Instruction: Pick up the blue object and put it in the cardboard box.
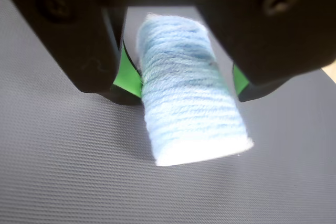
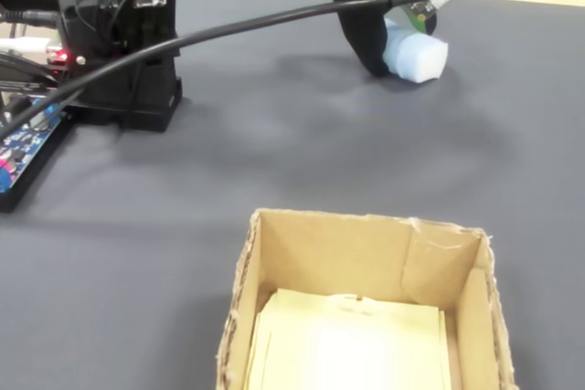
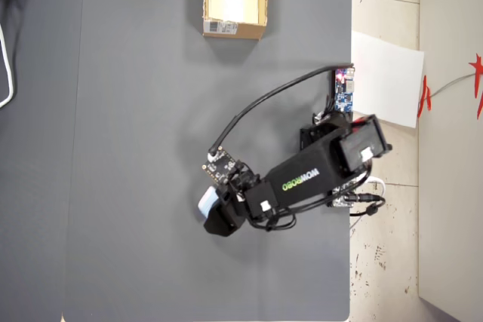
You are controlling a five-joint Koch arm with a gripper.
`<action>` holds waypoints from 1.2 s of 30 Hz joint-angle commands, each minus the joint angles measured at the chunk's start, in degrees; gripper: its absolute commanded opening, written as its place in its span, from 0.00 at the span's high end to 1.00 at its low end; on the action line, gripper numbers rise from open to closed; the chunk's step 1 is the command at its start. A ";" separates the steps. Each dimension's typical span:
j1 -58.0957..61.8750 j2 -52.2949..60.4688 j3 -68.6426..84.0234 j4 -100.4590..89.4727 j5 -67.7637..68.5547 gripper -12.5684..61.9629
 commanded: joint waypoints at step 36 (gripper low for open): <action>25.40 47.72 49.48 -56.16 -10.28 0.75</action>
